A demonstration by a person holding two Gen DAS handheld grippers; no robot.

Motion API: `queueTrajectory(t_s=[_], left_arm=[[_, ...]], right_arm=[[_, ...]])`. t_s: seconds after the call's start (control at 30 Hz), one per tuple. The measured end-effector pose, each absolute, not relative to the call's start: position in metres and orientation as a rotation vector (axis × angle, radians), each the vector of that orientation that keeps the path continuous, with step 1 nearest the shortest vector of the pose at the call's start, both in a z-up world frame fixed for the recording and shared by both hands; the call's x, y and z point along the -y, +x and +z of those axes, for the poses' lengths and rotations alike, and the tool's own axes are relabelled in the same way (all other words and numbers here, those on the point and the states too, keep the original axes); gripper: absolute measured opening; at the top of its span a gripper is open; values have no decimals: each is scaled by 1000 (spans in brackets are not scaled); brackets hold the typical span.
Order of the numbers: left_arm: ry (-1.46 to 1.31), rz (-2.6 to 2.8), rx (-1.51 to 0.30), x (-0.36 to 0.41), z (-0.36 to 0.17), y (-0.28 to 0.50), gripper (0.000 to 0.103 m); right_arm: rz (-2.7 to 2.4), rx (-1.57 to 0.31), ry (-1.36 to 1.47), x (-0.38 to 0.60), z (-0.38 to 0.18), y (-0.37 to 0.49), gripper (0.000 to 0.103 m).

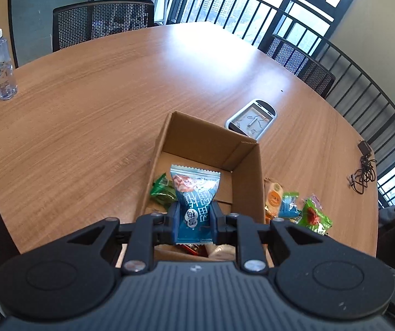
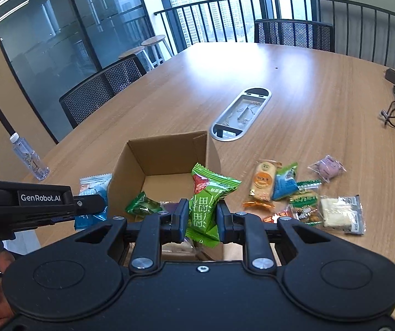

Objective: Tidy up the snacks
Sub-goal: 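Carry both packets over the box and open both grippers inside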

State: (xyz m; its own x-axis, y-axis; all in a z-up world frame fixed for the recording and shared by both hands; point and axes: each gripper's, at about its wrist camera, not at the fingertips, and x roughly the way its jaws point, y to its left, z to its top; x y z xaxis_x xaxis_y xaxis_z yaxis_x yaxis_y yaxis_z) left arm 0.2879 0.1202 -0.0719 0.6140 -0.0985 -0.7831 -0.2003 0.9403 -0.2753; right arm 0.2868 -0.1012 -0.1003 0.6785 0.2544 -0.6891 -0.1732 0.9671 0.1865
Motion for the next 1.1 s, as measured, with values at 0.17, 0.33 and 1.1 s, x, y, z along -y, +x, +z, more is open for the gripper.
queueTrajectory(t_s=[0.17,0.33,1.1], left_arm=[[-364,48,-931,-130,-76,301,21],[-364,9,-963,-131,-83,315,24],[-385,57,-976,-142,-92,324,70]], right_arm=[[243,-790,105,93,-100,298,21],[248,-797,98,85,-101,307,21],[200,-846,75,86,-111,309,47]])
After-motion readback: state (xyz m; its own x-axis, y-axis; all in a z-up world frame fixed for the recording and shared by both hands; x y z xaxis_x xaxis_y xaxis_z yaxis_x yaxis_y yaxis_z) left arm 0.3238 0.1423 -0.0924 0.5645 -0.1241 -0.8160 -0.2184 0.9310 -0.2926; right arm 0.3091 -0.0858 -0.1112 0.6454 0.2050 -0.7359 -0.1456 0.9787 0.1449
